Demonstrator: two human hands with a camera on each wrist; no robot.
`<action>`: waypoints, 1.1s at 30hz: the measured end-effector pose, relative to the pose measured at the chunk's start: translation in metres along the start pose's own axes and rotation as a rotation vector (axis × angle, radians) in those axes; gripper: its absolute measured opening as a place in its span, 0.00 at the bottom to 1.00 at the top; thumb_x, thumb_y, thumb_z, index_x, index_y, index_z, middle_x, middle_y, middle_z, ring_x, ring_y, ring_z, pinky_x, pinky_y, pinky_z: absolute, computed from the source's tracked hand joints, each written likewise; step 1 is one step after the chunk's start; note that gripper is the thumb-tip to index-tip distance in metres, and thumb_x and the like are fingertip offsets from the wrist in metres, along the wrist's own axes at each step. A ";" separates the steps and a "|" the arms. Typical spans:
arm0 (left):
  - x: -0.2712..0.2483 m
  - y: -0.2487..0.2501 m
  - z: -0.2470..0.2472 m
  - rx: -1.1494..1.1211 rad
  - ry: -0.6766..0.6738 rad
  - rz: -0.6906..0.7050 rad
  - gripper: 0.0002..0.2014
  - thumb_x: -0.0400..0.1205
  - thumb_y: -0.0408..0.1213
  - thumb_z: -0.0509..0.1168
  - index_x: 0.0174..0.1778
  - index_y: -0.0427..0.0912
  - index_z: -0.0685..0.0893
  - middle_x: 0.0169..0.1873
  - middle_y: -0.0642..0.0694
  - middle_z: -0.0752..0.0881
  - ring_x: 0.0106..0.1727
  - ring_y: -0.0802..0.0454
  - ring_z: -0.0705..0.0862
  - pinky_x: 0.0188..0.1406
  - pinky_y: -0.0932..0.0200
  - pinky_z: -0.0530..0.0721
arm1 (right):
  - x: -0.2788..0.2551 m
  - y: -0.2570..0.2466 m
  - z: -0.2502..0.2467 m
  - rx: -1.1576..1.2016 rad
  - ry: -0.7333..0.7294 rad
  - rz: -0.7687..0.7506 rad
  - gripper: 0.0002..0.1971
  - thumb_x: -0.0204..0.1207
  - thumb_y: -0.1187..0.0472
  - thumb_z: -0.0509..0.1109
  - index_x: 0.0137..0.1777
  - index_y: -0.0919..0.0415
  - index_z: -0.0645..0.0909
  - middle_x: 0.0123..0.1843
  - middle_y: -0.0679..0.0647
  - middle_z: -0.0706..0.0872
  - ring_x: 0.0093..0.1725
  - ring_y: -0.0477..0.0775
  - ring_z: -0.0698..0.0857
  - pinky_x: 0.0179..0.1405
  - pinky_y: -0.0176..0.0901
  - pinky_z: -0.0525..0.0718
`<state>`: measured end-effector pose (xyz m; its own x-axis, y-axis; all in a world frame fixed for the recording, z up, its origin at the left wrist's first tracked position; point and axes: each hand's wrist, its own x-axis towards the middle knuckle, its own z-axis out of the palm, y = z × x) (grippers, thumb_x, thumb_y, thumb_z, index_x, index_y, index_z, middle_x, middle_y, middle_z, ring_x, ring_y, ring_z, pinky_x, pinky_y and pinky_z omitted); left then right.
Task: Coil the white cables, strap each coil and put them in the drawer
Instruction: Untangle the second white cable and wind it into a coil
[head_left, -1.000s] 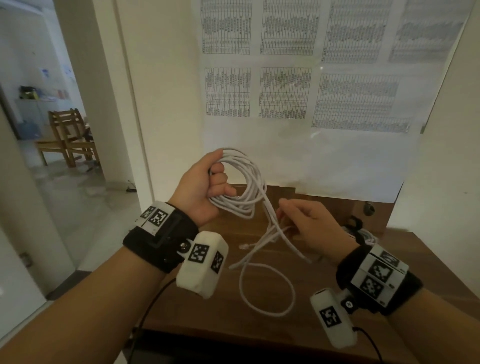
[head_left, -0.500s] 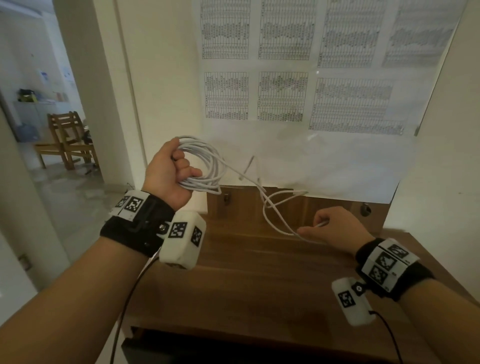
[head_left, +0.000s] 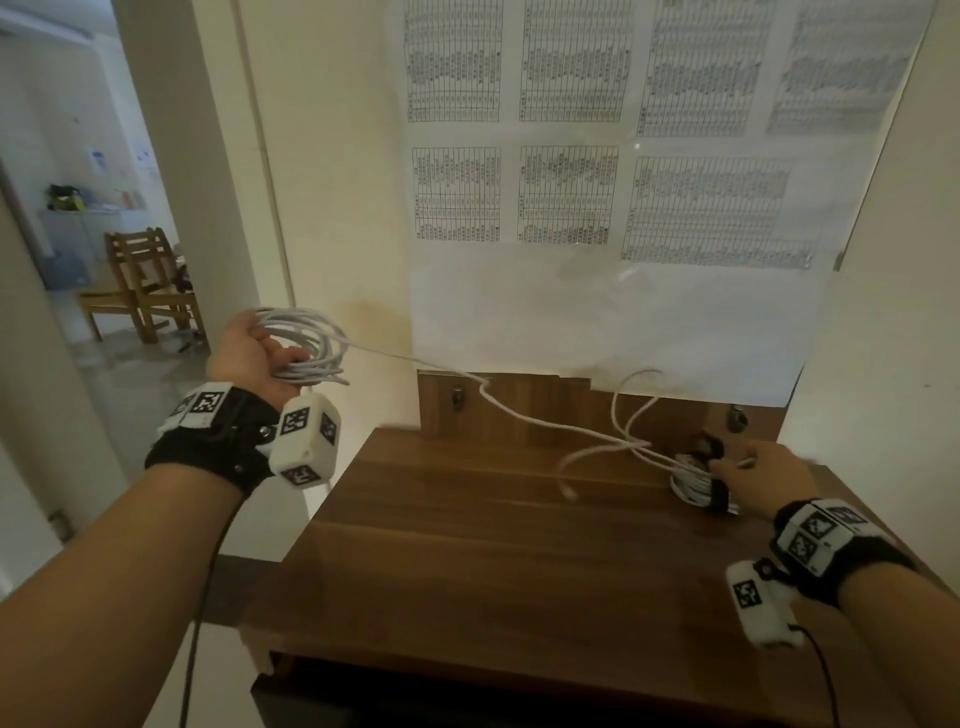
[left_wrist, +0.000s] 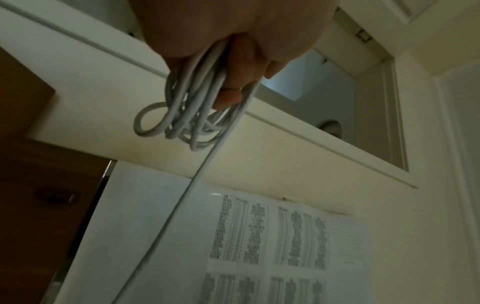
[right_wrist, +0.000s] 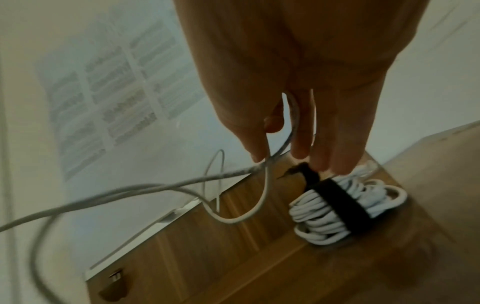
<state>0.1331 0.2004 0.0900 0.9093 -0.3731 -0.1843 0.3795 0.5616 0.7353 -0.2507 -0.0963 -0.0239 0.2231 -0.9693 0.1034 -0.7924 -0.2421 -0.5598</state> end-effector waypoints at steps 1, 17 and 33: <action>0.002 0.002 -0.004 0.024 0.006 -0.006 0.12 0.84 0.49 0.66 0.39 0.47 0.82 0.22 0.52 0.81 0.24 0.53 0.83 0.45 0.53 0.88 | 0.000 0.004 -0.002 0.006 0.016 0.027 0.14 0.83 0.54 0.70 0.42 0.63 0.74 0.40 0.58 0.81 0.39 0.57 0.79 0.42 0.48 0.78; -0.023 -0.045 0.014 0.056 -0.202 -0.005 0.19 0.88 0.42 0.63 0.30 0.48 0.70 0.15 0.55 0.62 0.12 0.57 0.60 0.15 0.65 0.72 | -0.025 -0.042 0.000 0.267 0.079 -0.220 0.14 0.82 0.48 0.70 0.56 0.58 0.81 0.53 0.54 0.85 0.51 0.54 0.82 0.50 0.48 0.79; -0.123 -0.069 0.059 -0.009 -0.792 -0.623 0.22 0.79 0.51 0.69 0.25 0.47 0.68 0.14 0.56 0.60 0.11 0.58 0.59 0.18 0.68 0.73 | -0.064 -0.152 0.030 0.702 -0.133 -0.612 0.13 0.91 0.54 0.57 0.54 0.58 0.81 0.45 0.54 0.85 0.42 0.51 0.82 0.47 0.50 0.78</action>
<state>-0.0148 0.1645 0.1006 0.1745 -0.9836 -0.0446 0.7527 0.1040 0.6501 -0.1275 0.0035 0.0294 0.5847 -0.6590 0.4731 -0.0019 -0.5843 -0.8115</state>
